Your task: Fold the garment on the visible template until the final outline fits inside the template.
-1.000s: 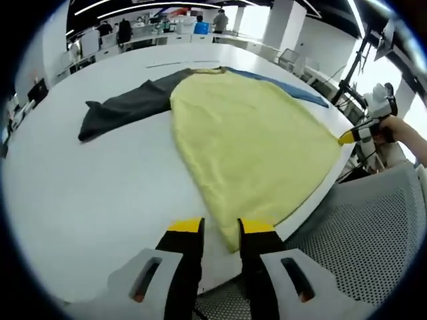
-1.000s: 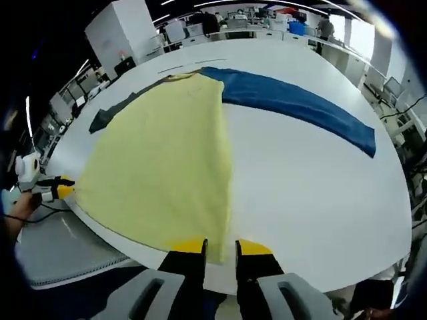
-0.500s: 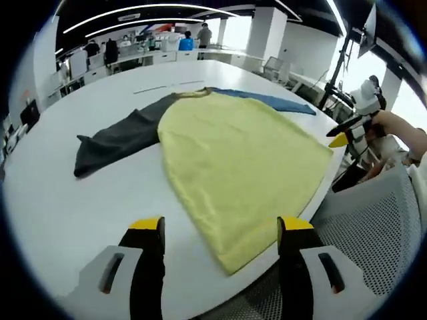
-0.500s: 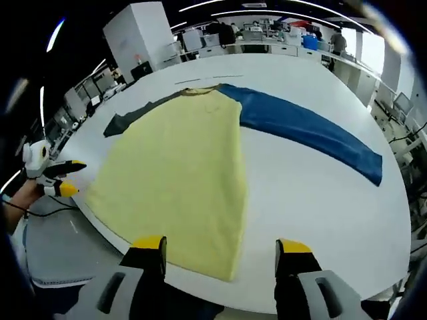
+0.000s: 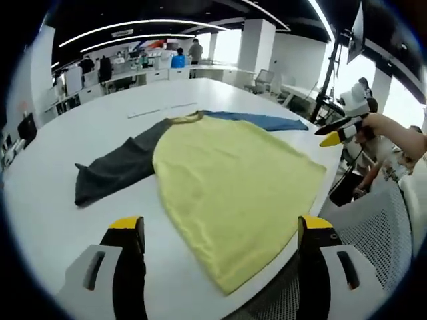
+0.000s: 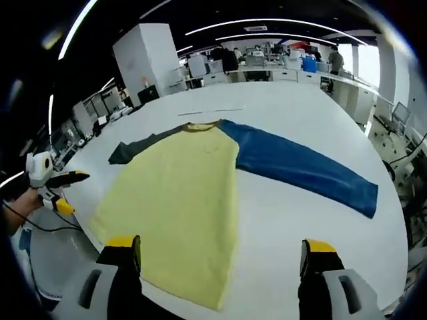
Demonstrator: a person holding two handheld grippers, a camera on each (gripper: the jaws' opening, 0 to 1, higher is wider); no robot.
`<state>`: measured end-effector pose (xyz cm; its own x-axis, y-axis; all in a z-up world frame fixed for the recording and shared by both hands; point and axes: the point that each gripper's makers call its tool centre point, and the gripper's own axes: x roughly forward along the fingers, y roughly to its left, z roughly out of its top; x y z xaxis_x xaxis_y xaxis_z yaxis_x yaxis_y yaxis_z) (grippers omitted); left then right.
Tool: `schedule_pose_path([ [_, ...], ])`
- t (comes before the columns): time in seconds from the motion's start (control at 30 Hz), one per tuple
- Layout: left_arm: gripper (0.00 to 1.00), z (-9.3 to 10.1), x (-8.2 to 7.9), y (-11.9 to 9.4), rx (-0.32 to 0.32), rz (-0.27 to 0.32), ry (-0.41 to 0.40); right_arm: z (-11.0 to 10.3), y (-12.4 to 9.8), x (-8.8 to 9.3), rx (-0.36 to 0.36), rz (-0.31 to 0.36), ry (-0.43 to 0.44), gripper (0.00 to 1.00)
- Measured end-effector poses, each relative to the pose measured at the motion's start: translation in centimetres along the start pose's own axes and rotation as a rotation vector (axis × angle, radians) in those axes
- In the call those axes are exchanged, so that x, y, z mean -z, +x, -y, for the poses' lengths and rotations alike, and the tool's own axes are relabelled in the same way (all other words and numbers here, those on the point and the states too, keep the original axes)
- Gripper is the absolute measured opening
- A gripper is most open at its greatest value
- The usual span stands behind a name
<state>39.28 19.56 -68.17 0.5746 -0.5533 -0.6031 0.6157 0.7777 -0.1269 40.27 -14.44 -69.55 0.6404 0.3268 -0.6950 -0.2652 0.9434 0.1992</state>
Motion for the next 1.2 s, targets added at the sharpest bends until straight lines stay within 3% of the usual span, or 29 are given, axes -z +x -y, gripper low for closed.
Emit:
schedule_pose_path([
  [0.3,0.99,0.5,-0.7,0.0,0.022,0.026,0.018,5.4,-0.4,-2.3,0.09,0.081,0.032,0.95],
  [0.37,0.99,0.3,-0.6,0.1,0.017,0.018,0.018,8.2,-0.7,-2.6,0.116,0.093,0.044,0.95],
  [0.73,0.99,-0.3,-0.8,0.3,0.009,0.024,0.021,12.8,-0.8,-2.3,0.237,0.083,0.088,0.89],
  [0.9,0.99,-0.4,-0.7,0.3,0.002,0.03,0.005,15.4,-0.8,-2.2,0.304,0.109,0.098,0.8],
  [1.07,0.99,-0.3,-0.5,0.3,0.001,0.026,0.005,18.1,-0.7,-1.9,0.361,0.126,0.125,0.64],
  [1.2,0.98,-0.5,-0.3,0.3,-0.005,0.018,0.003,20.0,-0.7,-1.5,0.426,0.114,0.089,0.59],
])
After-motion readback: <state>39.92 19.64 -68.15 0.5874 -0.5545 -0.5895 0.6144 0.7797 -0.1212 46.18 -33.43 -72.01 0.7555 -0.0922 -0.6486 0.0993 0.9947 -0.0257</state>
